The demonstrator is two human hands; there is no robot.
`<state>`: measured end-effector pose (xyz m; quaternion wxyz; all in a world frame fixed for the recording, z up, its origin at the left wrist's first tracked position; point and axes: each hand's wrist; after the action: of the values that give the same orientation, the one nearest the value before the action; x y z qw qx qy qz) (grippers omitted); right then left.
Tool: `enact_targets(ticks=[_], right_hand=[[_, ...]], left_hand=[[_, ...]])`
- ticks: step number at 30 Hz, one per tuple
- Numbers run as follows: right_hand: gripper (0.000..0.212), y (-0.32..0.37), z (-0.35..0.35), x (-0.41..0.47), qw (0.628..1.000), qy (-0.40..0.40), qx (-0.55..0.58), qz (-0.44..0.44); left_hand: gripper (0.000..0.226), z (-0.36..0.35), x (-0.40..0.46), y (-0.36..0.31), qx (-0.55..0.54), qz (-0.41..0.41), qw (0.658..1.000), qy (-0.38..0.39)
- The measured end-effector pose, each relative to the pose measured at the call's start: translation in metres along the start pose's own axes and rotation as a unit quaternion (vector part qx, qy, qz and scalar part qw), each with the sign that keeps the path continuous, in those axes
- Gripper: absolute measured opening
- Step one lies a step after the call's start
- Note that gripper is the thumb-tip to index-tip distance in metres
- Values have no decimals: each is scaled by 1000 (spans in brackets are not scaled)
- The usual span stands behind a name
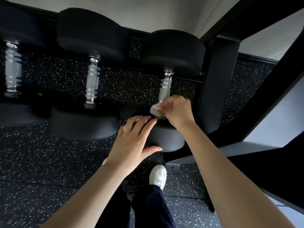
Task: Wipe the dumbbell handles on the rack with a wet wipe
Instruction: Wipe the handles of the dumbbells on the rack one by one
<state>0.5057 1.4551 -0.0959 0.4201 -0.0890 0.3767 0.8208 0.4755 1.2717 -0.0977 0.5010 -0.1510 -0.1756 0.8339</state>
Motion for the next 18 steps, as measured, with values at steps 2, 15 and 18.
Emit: enact_targets(ticks=[2,15,18], right_hand=[[9,-4,3,-5,999,40,-10,-20],[14,-19,0,0,984,9,108,-141],[10,-18,-2,1,965,-28,185,-184]], left_hand=[[74,0,0,0,3,0,1000,5],[73,-1,0,1,9,-4,1000,3],[73,-1,0,0,12,-4,1000,1]])
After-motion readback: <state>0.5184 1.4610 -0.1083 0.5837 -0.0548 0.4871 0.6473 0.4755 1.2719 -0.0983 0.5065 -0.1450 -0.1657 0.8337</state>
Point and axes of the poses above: each hand's wrist, its own x-axis towards the middle knuckle, its own z-axis out of the back of the hand, y = z × x, and after that the axes turned 5 degrees about -x, right-handed
